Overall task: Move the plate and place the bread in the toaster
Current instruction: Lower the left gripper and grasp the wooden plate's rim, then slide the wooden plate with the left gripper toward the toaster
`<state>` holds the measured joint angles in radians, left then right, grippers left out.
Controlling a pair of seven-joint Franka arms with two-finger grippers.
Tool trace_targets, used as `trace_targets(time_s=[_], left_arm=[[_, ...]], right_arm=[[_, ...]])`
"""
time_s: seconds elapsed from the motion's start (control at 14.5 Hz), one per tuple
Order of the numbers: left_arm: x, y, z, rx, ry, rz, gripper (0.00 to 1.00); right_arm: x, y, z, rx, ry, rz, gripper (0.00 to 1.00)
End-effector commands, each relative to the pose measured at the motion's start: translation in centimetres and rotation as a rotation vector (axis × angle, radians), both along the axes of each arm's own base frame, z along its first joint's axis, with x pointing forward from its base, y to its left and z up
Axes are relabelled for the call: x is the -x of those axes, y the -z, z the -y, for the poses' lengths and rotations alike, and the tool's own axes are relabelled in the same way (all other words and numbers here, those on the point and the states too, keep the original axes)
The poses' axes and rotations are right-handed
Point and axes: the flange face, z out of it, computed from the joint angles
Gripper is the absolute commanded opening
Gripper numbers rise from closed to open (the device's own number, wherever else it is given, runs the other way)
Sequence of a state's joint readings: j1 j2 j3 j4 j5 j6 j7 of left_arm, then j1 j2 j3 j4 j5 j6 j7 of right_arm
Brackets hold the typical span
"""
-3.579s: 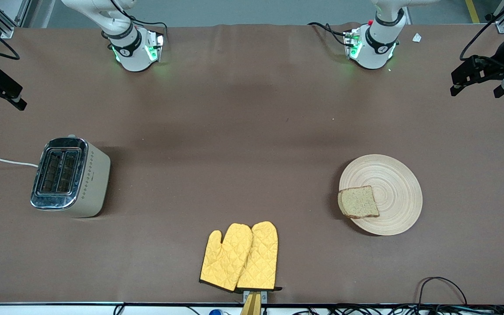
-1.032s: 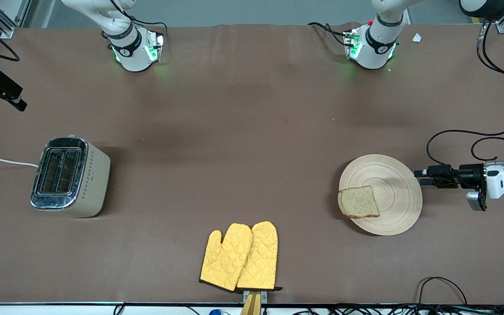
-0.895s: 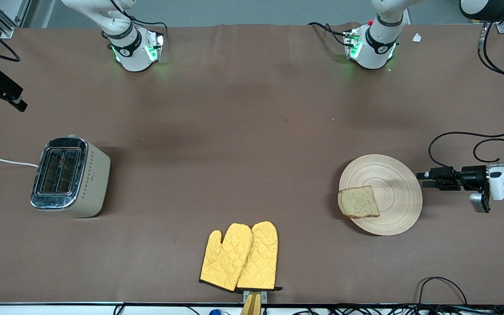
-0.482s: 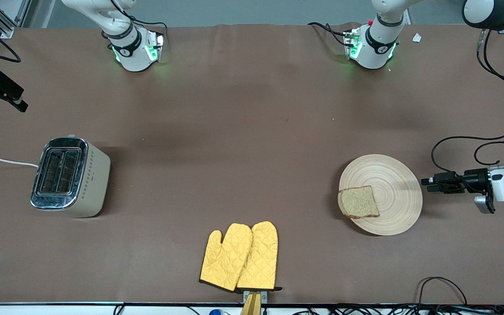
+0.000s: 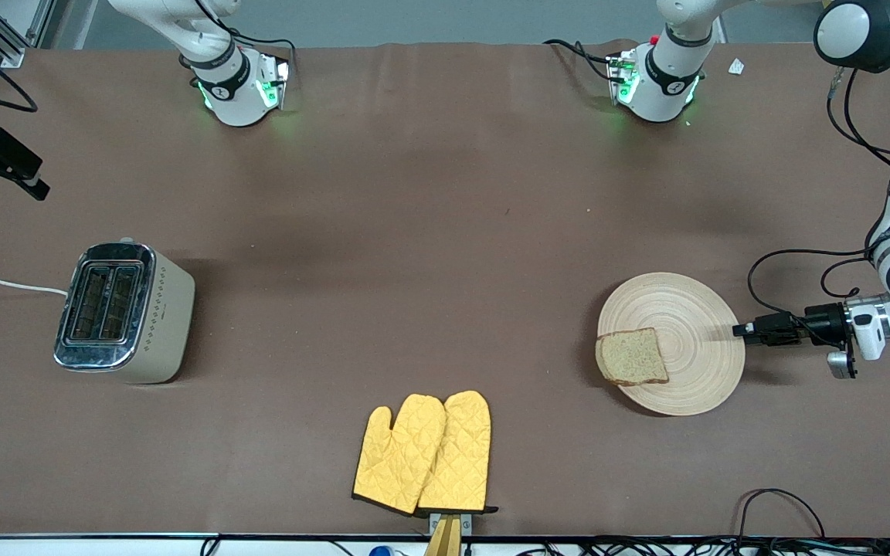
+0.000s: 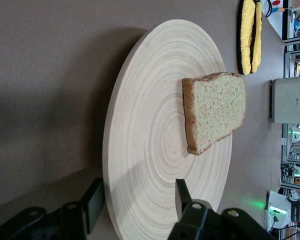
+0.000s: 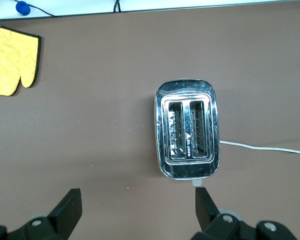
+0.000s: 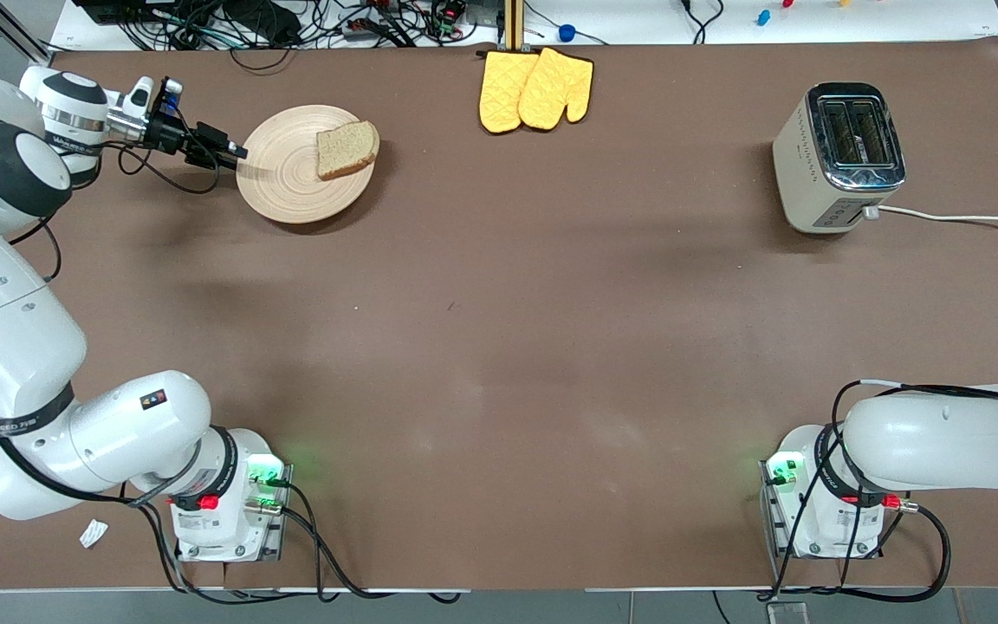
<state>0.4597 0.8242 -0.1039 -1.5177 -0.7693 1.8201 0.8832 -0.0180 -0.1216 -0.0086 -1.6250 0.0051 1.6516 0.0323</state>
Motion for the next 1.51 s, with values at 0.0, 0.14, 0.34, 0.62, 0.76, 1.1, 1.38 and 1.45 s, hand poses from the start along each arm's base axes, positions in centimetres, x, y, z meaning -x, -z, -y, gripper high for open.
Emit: trace_targets(time_s=[0.0,0.14,0.34,0.62,0.76,1.1,1.38,1.45], left_arm=[[-0.6,0.4,0.2,0.009,-0.007,0.023,0.60],[-0.7,0.7,0.5,0.006,-0.005,0.023,0.51],[-0.6,1.3,0.6,0.006,-0.008,0.019,0.32],[-1.0,1.2,0.5,0.003,-0.006,0.031,0.14],[-1.3,1.1,0.5,0.001,0.009,0.053,0.06],[-2.6,-1.0,2.3,0.035,0.041,0.097,0.00],[-3.9,-4.9,6.6,0.113,0.106,0.100,0.00],[-4.2,-5.9,8.1,0.122,0.111,0.080,0.00]], right_arm=[[-0.1,0.1,-0.4,-0.013,-0.013,0.019,1.00],[-0.5,0.6,-0.9,-0.013,-0.022,0.013,1.00],[-0.4,0.1,-0.7,-0.012,-0.019,0.024,1.00],[-0.7,-0.3,-1.0,-0.013,-0.022,0.049,1.00],[-0.9,-0.1,-1.3,-0.013,-0.028,0.045,1.00],[-1.4,0.8,-0.8,-0.013,-0.018,0.033,1.00],[-1.9,1.1,-0.7,-0.010,-0.019,0.033,1.00],[-1.8,1.2,-0.7,-0.008,-0.020,0.029,1.00]])
